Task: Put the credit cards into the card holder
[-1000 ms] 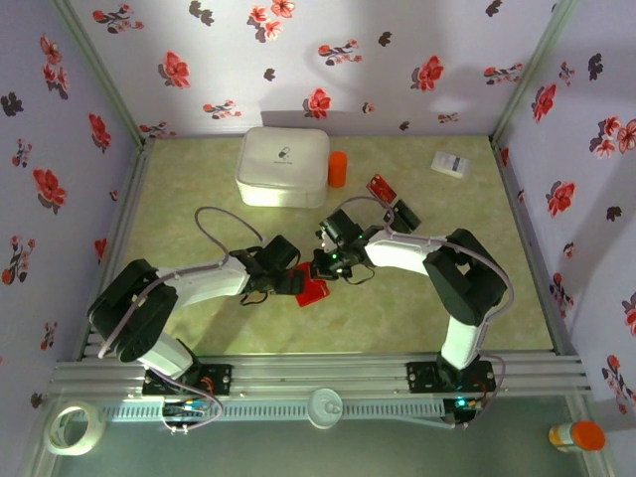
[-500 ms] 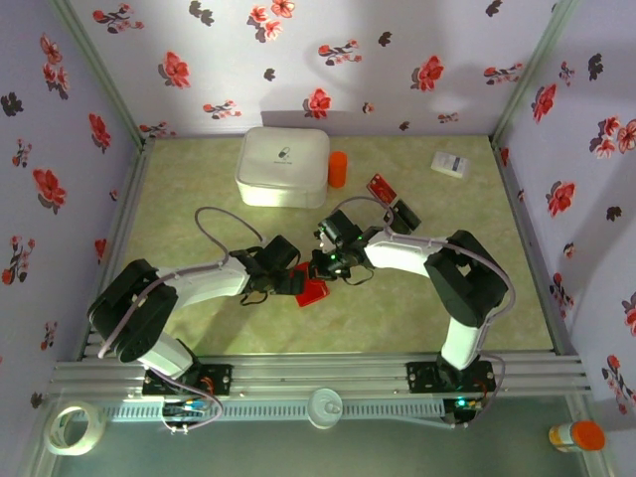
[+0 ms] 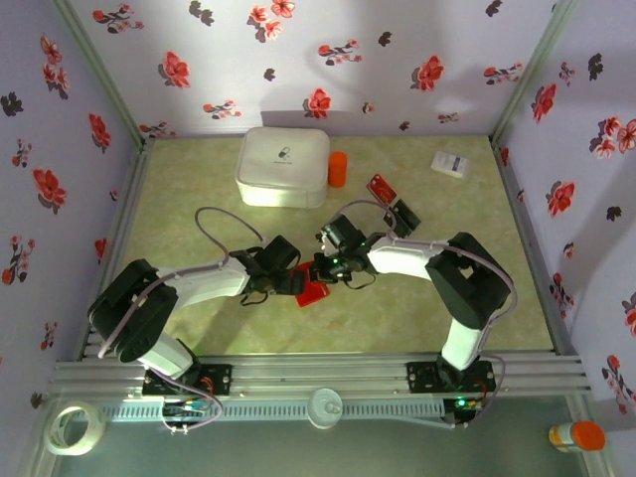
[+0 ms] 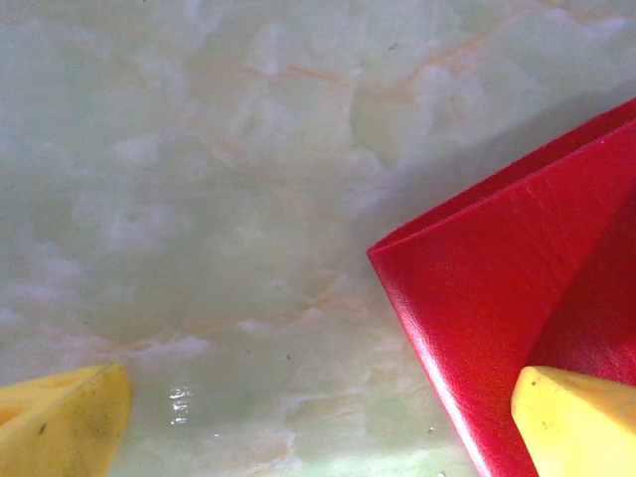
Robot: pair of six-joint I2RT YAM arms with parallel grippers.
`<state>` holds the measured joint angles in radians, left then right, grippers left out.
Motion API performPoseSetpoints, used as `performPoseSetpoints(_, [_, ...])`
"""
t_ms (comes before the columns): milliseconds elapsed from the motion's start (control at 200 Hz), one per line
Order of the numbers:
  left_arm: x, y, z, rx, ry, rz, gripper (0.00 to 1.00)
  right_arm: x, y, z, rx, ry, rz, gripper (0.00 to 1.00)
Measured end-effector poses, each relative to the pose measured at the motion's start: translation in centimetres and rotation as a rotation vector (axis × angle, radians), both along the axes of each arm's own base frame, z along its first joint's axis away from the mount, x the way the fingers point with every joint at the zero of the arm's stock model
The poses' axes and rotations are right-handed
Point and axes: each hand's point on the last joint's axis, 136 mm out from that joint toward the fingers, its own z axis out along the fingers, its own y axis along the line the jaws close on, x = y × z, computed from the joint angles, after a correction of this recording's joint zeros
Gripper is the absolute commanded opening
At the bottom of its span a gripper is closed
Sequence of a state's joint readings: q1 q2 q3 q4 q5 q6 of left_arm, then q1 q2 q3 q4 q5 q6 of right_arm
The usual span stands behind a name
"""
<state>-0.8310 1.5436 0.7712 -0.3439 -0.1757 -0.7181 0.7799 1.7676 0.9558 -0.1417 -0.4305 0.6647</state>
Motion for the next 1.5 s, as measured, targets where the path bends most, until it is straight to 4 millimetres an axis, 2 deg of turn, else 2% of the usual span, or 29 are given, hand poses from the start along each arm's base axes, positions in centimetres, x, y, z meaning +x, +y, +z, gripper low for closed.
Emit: performPoseSetpoints(1500, [0.01,-0.12,-0.02,-0.005,-0.004,-0.003,1.00,-0.49,0.00,-0.50,-0.011,-0.052,-0.015,0.00])
